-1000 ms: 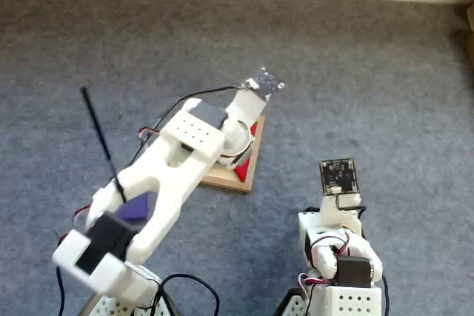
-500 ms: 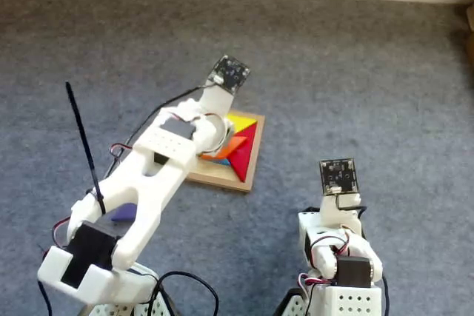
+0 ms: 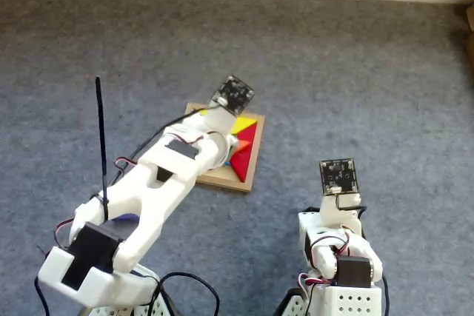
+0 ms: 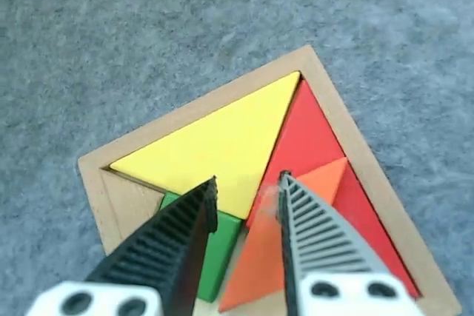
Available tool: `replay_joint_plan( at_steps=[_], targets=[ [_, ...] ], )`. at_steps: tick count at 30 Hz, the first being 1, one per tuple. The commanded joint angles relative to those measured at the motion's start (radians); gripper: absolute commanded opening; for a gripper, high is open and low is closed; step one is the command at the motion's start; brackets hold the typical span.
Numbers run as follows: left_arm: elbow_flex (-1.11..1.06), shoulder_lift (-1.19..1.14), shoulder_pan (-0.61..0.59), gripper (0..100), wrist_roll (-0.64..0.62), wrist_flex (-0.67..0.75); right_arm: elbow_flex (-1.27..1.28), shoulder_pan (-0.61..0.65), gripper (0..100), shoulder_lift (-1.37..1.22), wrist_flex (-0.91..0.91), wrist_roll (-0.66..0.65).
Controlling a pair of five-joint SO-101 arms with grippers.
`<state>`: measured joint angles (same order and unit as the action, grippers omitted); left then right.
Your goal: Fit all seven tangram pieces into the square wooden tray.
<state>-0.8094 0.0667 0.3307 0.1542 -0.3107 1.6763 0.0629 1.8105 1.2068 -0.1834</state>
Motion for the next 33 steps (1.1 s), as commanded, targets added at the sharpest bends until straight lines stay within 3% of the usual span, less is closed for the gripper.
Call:
replay_joint_plan(
  at_steps=[1,7,17,21,26,33],
  targets=[
    [-0.007,0.044,0.031,15,0.049,0.015,0.143,-0.012,1.6,-0.013,0.008,0.0],
    [-0.038,0.056,0.031,15,0.051,-0.008,0.143,-0.012,1.6,-0.013,0.008,0.0],
    [0.064,0.058,0.031,15,0.054,-0.278,0.143,-0.012,1.6,-0.013,0.008,0.0],
    [0.068,0.058,0.031,15,0.064,-0.302,0.143,-0.012,1.6,-0.013,0.008,0.0],
    [0.061,0.058,0.062,15,0.172,-0.327,0.143,-0.012,1.6,-0.013,0.008,0.0],
    [0.068,0.07,0.067,15,0.175,-0.341,0.143,-0.012,1.6,-0.013,0.008,0.0]
  ],
)
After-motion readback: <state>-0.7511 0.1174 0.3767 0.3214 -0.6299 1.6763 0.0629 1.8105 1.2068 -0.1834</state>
